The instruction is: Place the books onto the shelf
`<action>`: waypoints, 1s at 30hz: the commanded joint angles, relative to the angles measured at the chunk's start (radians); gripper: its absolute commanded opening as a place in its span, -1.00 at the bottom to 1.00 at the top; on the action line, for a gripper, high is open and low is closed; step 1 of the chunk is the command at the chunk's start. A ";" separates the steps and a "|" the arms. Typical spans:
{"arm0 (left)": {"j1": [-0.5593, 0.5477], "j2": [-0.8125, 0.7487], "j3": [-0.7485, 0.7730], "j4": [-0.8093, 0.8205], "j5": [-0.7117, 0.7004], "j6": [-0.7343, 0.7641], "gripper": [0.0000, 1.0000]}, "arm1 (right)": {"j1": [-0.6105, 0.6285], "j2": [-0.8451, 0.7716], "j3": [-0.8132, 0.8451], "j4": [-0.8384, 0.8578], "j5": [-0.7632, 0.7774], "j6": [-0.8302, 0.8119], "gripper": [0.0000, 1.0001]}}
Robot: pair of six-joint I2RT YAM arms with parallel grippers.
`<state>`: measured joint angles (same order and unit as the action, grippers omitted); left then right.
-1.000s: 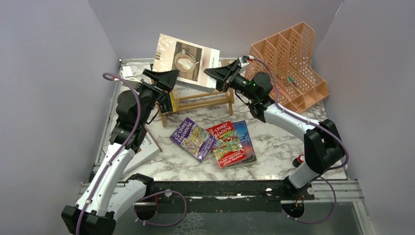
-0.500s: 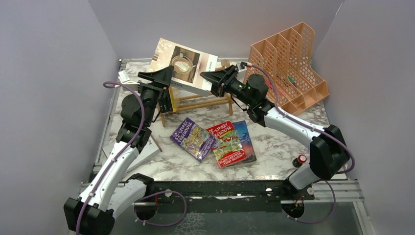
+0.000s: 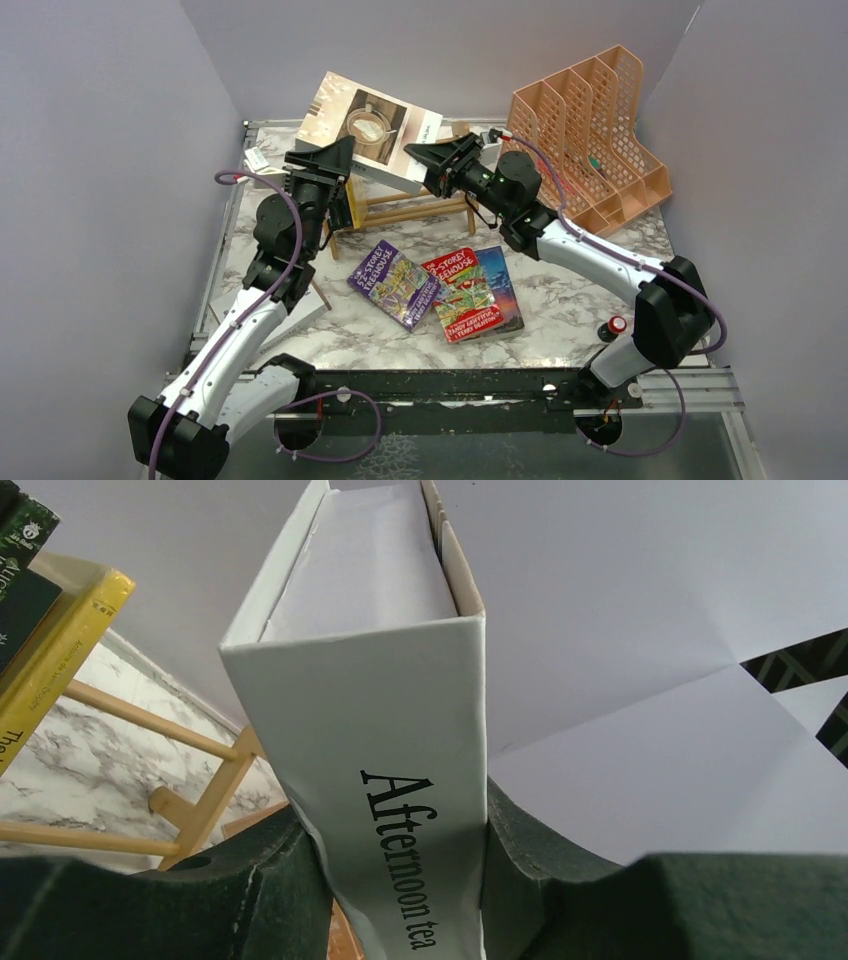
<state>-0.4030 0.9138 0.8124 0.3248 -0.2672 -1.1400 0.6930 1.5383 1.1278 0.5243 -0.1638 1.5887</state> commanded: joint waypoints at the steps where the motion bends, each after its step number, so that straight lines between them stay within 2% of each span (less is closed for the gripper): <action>1: -0.009 0.004 0.015 0.070 -0.046 0.099 -0.50 | 0.005 -0.024 -0.017 0.004 0.028 -0.021 -0.44; 4: -0.009 0.032 0.061 0.044 -0.025 0.161 -0.56 | 0.004 -0.032 -0.050 0.041 0.010 -0.072 -0.29; 7: -0.009 0.060 0.145 -0.088 -0.023 0.211 -0.58 | 0.002 -0.056 -0.096 0.006 0.004 -0.132 0.09; 10: -0.009 0.094 0.251 -0.287 -0.057 0.307 -0.57 | -0.001 -0.119 -0.174 -0.025 0.044 -0.250 0.56; 12: -0.009 0.116 0.297 -0.397 -0.072 0.378 -0.57 | 0.000 -0.181 -0.227 -0.071 0.098 -0.337 0.67; 17: -0.008 0.142 0.362 -0.529 -0.062 0.499 -0.56 | -0.002 -0.328 -0.345 -0.183 0.250 -0.518 0.69; 22: -0.010 0.226 0.484 -0.627 0.024 0.634 -0.55 | -0.002 -0.438 -0.386 -0.305 0.332 -0.651 0.69; 30: -0.029 0.414 0.649 -0.733 0.005 0.761 -0.55 | -0.001 -0.507 -0.427 -0.380 0.362 -0.711 0.69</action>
<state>-0.4210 1.2610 1.3727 -0.3447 -0.2691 -0.4877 0.6880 1.0458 0.7158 0.2146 0.1463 0.9409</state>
